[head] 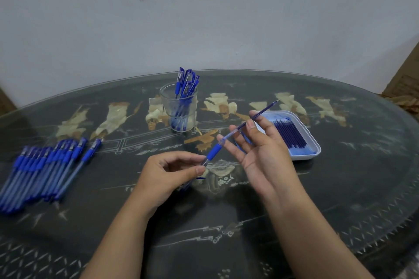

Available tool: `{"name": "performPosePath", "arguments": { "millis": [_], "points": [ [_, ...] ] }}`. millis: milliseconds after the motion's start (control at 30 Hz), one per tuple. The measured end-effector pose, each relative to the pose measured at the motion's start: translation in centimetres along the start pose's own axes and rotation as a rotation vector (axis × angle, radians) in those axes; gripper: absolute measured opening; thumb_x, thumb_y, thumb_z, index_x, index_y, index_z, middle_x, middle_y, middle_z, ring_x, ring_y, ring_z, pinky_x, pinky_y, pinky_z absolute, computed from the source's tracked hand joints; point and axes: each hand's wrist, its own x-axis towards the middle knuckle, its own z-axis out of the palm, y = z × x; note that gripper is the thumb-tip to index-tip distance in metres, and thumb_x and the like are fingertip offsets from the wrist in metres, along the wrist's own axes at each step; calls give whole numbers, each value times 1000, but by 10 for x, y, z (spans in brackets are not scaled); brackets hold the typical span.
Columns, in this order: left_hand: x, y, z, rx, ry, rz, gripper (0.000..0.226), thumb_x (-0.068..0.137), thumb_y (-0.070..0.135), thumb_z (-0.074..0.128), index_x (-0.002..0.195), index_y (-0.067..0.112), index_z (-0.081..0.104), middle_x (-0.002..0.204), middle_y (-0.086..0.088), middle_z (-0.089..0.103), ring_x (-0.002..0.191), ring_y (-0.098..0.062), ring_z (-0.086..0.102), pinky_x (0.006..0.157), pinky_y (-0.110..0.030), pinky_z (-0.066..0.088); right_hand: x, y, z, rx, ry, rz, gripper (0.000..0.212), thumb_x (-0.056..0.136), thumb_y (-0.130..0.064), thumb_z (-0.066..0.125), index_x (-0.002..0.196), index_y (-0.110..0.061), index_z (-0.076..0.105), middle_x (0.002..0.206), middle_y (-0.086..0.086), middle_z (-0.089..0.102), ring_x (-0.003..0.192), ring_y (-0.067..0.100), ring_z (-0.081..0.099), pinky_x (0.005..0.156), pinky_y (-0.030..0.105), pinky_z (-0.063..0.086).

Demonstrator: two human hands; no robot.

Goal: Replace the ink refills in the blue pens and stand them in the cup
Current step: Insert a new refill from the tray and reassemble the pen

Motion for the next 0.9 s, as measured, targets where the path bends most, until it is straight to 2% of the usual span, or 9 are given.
{"name": "performPosePath", "arguments": {
  "millis": [100, 267, 400, 567, 700, 900],
  "points": [
    [0, 0, -1, 9, 2, -3, 22, 68, -9, 74, 86, 2, 75, 82, -15, 75, 68, -10, 69, 63, -14, 52, -2, -1, 2, -49, -8, -26, 21, 98, -2, 49, 115, -8, 58, 89, 11, 56, 78, 20, 68, 67, 47, 61],
    [-1, 2, -1, 10, -7, -5, 22, 60, 6, 78, 82, 10, 78, 84, -13, 75, 72, -13, 70, 68, -17, 55, -7, -4, 6, -174, -31, -104, 18, 98, -4, 51, 111, -11, 60, 83, 5, 60, 79, 18, 68, 71, 47, 61],
    [0, 2, -2, 23, -4, -17, 23, 59, 9, 79, 82, 13, 79, 86, -11, 76, 77, -15, 70, 73, -20, 55, -8, -3, 7, -213, -29, -118, 18, 98, -5, 50, 112, -11, 59, 85, 4, 61, 80, 18, 67, 73, 49, 60],
    [-1, 2, -4, 70, -6, -25, 21, 67, 2, 80, 79, 19, 80, 85, -9, 76, 76, -15, 71, 72, -21, 55, -8, -3, 6, -316, -46, -151, 18, 99, -5, 48, 112, -12, 58, 92, 7, 58, 81, 17, 68, 74, 48, 60],
    [-1, 3, -5, 97, -11, -26, 21, 69, -1, 80, 82, 15, 78, 82, -7, 76, 74, -11, 70, 67, -15, 52, -6, -1, 5, -446, -54, -203, 17, 100, -7, 48, 113, -14, 57, 98, 8, 58, 83, 14, 68, 75, 47, 60],
    [0, 1, -4, 68, -13, -21, 21, 71, -3, 78, 85, 12, 77, 83, -7, 76, 74, -9, 70, 67, -14, 51, -5, 4, 2, -400, -68, -150, 19, 100, -4, 46, 118, -6, 53, 76, 5, 66, 77, 18, 70, 81, 43, 59]
  ]
}}
